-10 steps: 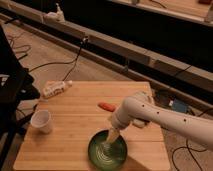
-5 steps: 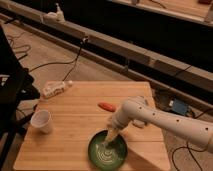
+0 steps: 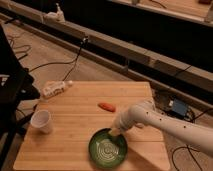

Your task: Pick up the ceramic bowl

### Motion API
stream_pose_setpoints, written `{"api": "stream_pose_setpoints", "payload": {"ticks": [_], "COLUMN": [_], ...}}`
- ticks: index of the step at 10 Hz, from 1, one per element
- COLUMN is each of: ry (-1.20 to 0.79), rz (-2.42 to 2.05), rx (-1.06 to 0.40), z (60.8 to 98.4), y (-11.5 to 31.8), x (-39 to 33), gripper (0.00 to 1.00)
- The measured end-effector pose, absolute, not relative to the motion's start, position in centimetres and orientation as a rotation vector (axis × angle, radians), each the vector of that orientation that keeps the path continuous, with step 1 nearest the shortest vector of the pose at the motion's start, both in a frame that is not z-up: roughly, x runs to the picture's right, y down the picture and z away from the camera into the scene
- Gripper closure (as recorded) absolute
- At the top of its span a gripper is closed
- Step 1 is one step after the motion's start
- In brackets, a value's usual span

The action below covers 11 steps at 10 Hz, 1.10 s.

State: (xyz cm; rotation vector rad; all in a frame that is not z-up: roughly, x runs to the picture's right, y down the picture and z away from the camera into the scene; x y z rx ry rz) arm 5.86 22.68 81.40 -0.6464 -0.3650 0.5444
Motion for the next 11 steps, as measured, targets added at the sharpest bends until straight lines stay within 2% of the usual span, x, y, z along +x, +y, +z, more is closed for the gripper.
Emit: {"api": "stream_pose_setpoints", "payload": {"ticks": [1,2,5,11], "ry": [-0.360,-0.358,-0.395,-0.599], "rz": [0.566,0.583,0.619,0.581], "rx": [-0.627,-0.608,-0.525,-0.346], "z": [81.0,80.5,78.1,69.4], "y": [22.4,22.1,19.5,11.5], "x": [6.4,6.9,7.2,5.8], "gripper": [0.94,0.99,1.00,1.00]}}
